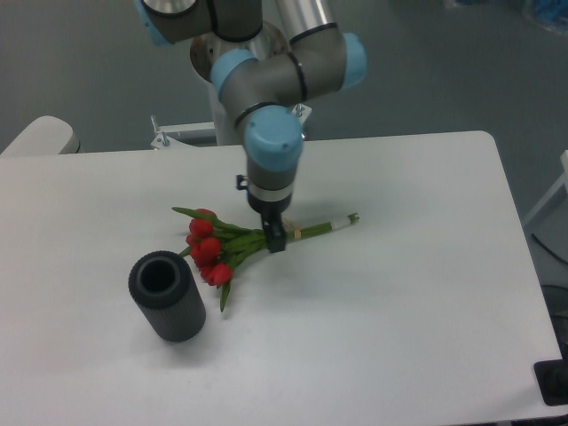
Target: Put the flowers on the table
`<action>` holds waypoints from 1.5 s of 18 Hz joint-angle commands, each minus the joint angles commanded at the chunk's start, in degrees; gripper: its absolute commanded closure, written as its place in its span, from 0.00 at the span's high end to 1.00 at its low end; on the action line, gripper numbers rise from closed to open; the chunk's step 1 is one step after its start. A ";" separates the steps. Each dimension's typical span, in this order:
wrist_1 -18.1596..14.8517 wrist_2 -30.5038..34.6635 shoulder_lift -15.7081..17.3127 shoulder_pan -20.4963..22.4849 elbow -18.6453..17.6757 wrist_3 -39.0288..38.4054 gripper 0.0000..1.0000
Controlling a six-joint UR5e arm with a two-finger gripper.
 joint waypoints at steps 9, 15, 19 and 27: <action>-0.53 0.00 -8.35 3.17 12.66 -0.35 1.00; -0.88 -0.44 -13.45 3.61 18.47 -1.32 1.00; -0.88 -0.79 -15.04 4.40 19.09 -1.32 1.00; -0.53 -0.70 -16.54 5.19 19.45 -1.32 1.00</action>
